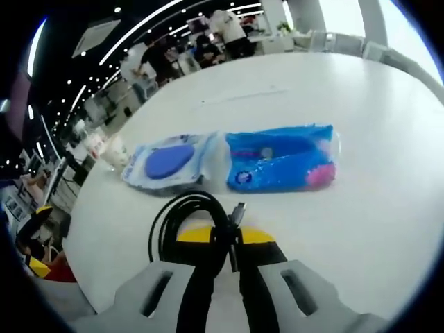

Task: Arrange the tabletop items into an orderly group along one side of the table until the central work area is clear of visible clutter.

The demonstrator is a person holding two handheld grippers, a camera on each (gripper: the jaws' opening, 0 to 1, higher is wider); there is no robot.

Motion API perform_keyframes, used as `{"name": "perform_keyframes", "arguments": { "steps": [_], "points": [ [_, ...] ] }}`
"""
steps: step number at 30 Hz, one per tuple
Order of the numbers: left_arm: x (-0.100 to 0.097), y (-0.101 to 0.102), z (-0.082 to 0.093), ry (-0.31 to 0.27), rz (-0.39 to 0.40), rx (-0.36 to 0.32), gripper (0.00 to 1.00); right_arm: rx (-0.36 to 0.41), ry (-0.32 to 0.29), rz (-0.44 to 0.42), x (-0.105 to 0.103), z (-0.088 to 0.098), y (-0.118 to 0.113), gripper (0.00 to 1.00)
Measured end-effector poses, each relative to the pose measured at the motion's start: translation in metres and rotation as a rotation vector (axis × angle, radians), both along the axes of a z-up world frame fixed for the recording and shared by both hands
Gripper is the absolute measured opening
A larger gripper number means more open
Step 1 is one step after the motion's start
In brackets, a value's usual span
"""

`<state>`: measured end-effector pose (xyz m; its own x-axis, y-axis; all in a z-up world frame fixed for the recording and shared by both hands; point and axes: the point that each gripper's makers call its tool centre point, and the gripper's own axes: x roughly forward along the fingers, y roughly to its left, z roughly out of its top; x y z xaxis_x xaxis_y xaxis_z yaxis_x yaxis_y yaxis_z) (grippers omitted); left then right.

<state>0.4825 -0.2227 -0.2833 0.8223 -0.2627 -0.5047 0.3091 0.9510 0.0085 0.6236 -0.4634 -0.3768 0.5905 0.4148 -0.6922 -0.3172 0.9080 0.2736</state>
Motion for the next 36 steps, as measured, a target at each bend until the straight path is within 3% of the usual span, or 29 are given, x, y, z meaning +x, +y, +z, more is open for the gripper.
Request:
{"name": "perform_keyframes", "arguments": {
  "steps": [7, 10, 11, 15, 24, 36],
  "points": [
    [0.000, 0.001, -0.001, 0.003, 0.005, 0.005, 0.91, -0.041, -0.027, -0.006, 0.001, -0.006, -0.005, 0.12],
    [0.000, 0.002, -0.001, 0.005, 0.007, 0.006, 0.91, -0.017, -0.070, -0.035, 0.008, -0.002, -0.008, 0.02],
    [0.000, 0.002, -0.001, 0.006, 0.008, 0.007, 0.91, -0.017, -0.068, -0.037, 0.009, -0.002, -0.008, 0.03],
    [0.000, 0.002, -0.001, 0.006, 0.009, 0.011, 0.91, -0.040, -0.092, -0.046, 0.014, -0.002, -0.010, 0.19],
    [0.001, 0.005, 0.000, 0.002, 0.019, 0.012, 0.92, -0.033, -0.117, -0.050, 0.010, 0.007, -0.007, 0.41],
    [0.001, 0.005, 0.001, -0.007, 0.020, 0.017, 0.93, 0.048, -0.209, 0.055, -0.007, 0.033, 0.020, 0.70]
  ]
}}
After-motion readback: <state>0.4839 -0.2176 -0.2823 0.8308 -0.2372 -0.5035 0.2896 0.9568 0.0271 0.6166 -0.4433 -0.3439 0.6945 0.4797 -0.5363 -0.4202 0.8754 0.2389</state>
